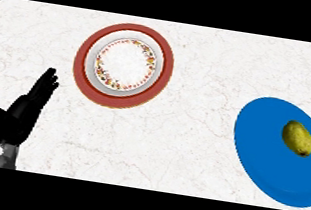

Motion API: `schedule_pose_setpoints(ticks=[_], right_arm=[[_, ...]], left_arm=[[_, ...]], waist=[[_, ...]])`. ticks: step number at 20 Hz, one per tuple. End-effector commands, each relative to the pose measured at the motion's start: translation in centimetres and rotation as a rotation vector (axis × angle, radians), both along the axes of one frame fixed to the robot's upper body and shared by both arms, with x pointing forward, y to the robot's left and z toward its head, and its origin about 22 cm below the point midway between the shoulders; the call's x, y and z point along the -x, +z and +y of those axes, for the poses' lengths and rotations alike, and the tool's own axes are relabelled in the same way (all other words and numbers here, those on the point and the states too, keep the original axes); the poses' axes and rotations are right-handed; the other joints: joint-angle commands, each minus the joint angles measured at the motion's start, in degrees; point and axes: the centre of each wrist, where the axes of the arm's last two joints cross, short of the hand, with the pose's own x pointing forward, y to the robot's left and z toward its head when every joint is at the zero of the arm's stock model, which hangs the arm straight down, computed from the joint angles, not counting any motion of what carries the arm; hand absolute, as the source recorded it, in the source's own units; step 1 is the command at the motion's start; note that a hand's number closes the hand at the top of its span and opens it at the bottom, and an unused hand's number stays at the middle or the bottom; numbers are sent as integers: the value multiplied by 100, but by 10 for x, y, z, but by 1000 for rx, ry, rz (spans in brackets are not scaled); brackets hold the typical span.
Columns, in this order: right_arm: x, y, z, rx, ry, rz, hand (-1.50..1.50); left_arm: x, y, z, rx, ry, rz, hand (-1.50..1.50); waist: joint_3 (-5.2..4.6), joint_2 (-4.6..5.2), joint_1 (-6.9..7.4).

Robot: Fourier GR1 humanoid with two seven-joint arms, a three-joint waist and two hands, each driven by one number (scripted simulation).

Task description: Pick the pear from the plate and place it in the plate

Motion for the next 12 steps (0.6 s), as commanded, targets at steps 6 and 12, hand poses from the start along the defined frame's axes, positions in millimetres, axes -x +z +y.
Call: schedule_pose_setpoints(ticks=[6,12], right_arm=[[40,26,-58,44,222,307,-150],[45,36,-58,17,557,431,-150]], left_arm=[[4,-12,0,1,-20,2,0],[6,-10,9,-19,-1,-3,0]], waist=[[3,-15,1],[6,-19,12]])
